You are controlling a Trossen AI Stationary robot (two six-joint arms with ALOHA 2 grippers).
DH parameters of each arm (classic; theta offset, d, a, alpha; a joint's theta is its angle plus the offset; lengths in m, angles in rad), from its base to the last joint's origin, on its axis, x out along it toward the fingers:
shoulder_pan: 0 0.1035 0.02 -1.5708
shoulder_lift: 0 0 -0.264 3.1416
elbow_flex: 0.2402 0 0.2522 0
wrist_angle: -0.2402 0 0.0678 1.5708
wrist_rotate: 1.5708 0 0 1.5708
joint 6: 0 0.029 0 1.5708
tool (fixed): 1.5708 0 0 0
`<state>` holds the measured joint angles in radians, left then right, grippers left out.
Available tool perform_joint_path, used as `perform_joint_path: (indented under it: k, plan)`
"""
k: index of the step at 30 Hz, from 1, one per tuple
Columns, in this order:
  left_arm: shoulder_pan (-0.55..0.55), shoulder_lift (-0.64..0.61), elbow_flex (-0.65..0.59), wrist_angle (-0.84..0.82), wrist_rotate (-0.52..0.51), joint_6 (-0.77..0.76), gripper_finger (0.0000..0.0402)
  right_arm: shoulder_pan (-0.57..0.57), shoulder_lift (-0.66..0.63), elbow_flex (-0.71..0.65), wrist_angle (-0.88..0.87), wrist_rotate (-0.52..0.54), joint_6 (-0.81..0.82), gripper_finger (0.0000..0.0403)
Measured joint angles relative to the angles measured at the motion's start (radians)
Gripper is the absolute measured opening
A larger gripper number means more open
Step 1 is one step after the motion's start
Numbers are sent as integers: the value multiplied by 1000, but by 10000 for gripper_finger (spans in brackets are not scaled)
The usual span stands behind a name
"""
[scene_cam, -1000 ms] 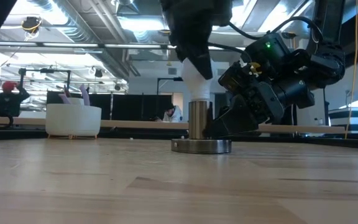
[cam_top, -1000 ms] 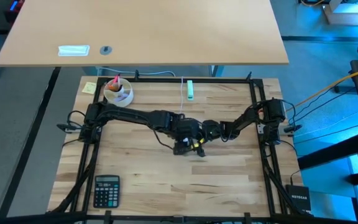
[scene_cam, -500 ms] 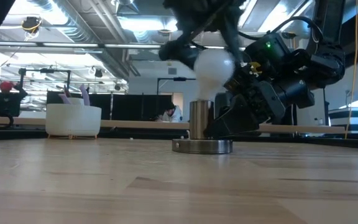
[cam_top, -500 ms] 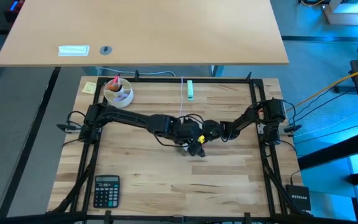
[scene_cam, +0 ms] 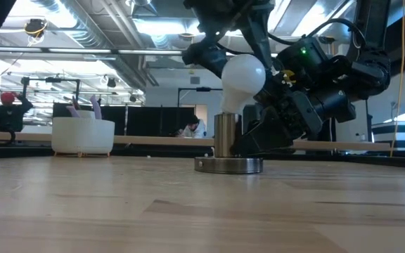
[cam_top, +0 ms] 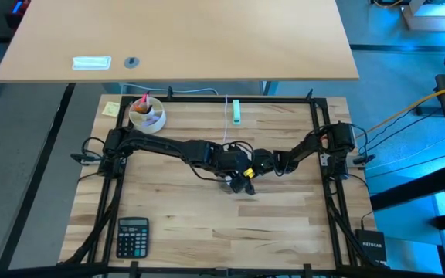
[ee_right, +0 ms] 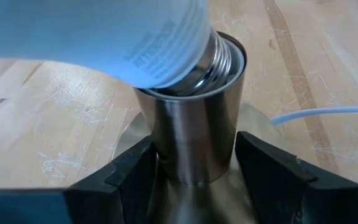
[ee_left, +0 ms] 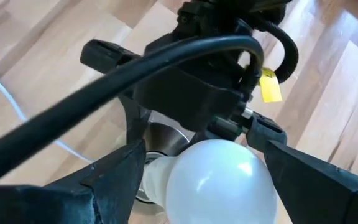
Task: Screw lightbulb
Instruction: Remove the lightbulb from the lamp
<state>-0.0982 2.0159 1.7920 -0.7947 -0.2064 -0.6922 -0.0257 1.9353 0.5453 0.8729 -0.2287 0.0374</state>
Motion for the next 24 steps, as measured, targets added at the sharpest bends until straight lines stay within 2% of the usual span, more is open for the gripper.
perform_joint_path:
  k: [24]
  plan:
    - [32,-29,-2,-115,-49,97,318,0,0,0,0,0,3,227]
